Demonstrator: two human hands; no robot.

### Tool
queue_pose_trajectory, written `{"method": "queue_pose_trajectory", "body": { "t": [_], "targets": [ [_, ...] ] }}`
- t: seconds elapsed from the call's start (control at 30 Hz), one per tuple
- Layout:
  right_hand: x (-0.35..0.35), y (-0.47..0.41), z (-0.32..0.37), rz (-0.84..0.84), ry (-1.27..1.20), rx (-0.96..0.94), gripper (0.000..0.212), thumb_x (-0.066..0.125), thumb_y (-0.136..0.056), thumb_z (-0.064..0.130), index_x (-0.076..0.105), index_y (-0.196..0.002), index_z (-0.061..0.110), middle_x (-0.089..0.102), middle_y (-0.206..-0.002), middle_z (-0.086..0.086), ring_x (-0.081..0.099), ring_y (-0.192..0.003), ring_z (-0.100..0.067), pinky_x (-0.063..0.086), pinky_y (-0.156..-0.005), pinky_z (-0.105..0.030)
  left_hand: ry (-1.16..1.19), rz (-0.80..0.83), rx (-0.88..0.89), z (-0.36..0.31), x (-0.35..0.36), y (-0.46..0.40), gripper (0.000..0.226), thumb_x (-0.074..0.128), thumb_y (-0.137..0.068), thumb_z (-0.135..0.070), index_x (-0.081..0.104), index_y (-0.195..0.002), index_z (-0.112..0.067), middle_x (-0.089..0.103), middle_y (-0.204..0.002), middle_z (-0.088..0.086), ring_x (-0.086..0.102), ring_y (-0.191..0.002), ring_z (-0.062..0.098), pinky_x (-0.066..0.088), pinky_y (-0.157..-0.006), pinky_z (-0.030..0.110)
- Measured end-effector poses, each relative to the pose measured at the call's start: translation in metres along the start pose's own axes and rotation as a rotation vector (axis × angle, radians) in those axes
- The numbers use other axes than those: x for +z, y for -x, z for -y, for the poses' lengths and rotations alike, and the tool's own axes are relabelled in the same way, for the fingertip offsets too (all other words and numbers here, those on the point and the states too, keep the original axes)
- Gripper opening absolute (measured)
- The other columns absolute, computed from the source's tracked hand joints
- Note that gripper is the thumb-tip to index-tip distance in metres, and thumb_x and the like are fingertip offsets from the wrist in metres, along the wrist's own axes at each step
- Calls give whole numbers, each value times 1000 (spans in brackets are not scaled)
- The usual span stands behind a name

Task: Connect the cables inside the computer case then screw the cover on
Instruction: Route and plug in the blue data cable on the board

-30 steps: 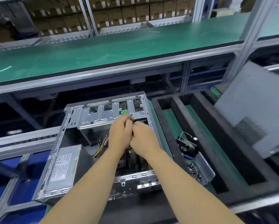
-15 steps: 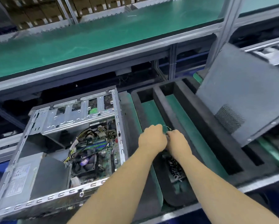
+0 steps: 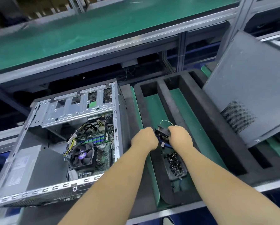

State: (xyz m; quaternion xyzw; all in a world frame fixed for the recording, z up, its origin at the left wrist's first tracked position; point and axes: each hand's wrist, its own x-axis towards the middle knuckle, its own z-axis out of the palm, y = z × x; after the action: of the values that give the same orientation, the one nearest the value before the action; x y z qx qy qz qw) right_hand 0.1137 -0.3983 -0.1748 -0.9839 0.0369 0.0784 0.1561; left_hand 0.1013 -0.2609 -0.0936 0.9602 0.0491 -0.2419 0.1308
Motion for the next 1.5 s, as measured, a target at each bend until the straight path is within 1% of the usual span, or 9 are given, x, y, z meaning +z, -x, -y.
{"method": "queue_pose_trajectory", "body": {
  "t": [0.1, 0.27, 0.43, 0.63, 0.73, 0.83, 0.9, 1.2, 1.5],
  "targets": [
    [2, 0, -5, -80, -118, 30, 8, 61, -92, 11, 62, -100, 9, 63, -100, -8, 61, -91, -33, 46, -69, -35, 18, -5, 5, 0, -3, -1, 38, 42, -89, -8, 52, -125, -15, 58, -121, 10, 56, -96, 31, 53, -85, 38],
    [-1, -2, -1, 18, -43, 26, 13, 59, -94, 13, 65, -102, 5, 62, -107, -11, 62, -96, -34, 47, -73, -35, -21, -9, 30, -7, -2, 1, 15, 44, -91, -11, 50, -104, -14, 59, -113, 9, 56, -92, 30, 51, -80, 36],
    [-6, 13, 7, -125, -203, -49, 27, 55, -95, 22, 53, -71, 11, 47, -80, -3, 49, -74, -29, 39, -60, -33, -13, -6, 50, -18, 12, 7, 14, 49, -91, -16, 50, -104, -13, 60, -115, 10, 59, -101, 31, 52, -82, 39],
    [-11, 47, 2, 712, -102, 62, 17, 46, -83, -3, 55, -69, -1, 67, -57, -17, 57, -33, -22, 46, -39, -24, -50, -109, 93, 0, 61, 19, 34, 48, -95, -17, 42, -128, -15, 44, -132, 9, 42, -121, 31, 43, -90, 42],
    [5, 65, -4, 911, 203, 34, 7, 52, -92, 0, 57, -92, -3, 65, -88, -16, 62, -44, -20, 48, -41, -25, -102, -217, 176, 15, 83, 24, 42, 50, -94, -21, 39, -134, -21, 39, -140, 6, 39, -125, 29, 38, -99, 38],
    [39, 77, -13, 883, 301, 58, 44, 51, -96, 3, 49, -139, -2, 59, -128, -18, 63, -109, -31, 53, -86, -40, -94, -228, 218, 22, 95, 28, 48, 48, -96, -27, 34, -142, -24, 24, -157, 10, 27, -139, 30, 27, -111, 40],
    [53, 85, -16, 793, 287, 100, 47, 52, -96, 3, 49, -143, 3, 53, -144, -13, 57, -126, -32, 49, -97, -42, -82, -226, 223, 23, 98, 28, 51, 47, -96, -28, 32, -145, -25, 18, -161, 11, 22, -143, 29, 24, -114, 41],
    [56, 89, -15, 460, 50, 192, 31, 47, -94, 1, 61, -122, 8, 62, -129, -11, 62, -118, -31, 52, -92, -37, -270, -150, 178, 11, 108, 29, 90, 64, -84, -47, 11, -154, -28, -3, -163, 19, 5, -149, 37, 15, -118, 49],
    [40, 81, -16, 507, -71, 258, 31, 55, -88, -2, 60, -118, 7, 65, -112, -11, 70, -91, -31, 61, -72, -38, -518, -87, 151, -16, 108, 13, 96, 66, -86, -25, 1, -157, -25, -15, -159, 29, -9, -148, 46, 11, -117, 58]
  ]
}}
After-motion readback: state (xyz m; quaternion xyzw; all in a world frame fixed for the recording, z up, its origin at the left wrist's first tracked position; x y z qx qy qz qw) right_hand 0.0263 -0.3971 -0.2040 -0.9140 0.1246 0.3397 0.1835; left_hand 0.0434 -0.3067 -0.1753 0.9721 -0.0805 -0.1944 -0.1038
